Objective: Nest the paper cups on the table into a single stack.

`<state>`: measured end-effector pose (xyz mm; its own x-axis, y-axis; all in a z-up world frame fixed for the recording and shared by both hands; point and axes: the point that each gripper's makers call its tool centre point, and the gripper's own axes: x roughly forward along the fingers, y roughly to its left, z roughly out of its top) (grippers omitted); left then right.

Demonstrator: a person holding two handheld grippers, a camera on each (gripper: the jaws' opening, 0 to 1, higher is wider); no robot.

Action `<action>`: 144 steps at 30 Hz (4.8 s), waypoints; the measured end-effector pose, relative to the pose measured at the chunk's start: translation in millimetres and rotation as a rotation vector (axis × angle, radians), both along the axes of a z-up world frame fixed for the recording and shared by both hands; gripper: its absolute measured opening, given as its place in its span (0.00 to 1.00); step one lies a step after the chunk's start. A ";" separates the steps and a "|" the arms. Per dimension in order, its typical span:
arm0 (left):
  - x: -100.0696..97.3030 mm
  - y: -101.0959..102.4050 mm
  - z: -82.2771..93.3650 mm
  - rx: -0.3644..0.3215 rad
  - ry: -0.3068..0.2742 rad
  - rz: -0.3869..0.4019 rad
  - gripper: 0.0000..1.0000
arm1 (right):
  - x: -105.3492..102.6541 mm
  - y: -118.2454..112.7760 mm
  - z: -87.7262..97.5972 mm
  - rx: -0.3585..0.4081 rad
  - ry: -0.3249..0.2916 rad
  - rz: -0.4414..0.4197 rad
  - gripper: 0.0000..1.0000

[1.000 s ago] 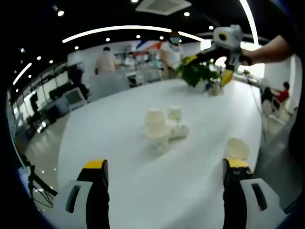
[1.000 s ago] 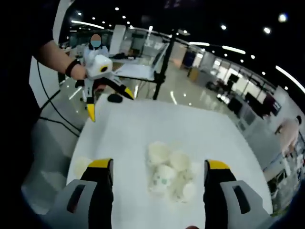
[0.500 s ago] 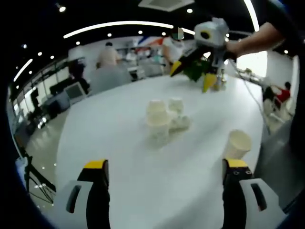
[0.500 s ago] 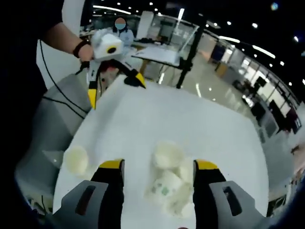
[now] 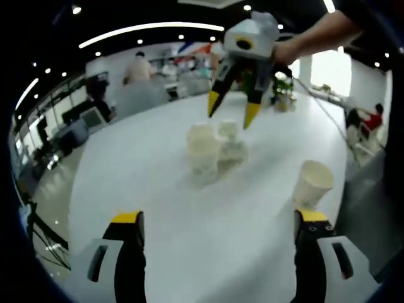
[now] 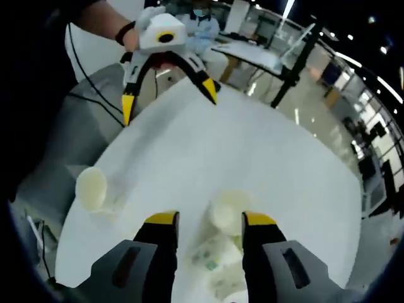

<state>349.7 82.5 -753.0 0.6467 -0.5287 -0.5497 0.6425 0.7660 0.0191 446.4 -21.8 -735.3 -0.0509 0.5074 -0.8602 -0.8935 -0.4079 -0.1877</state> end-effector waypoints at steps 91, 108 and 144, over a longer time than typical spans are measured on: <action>3.1 -2.0 -6.2 -0.045 0.008 0.045 0.95 | 4.5 18.8 -47.4 -0.144 -0.153 0.296 0.00; 3.3 -2.8 -4.4 -0.045 0.005 0.043 0.95 | 2.3 20.7 -44.8 -0.143 -0.156 0.299 0.00; 0.5 -6.8 -5.8 -0.045 0.009 0.029 0.94 | -1.5 20.1 -26.9 -0.123 -0.175 0.293 0.00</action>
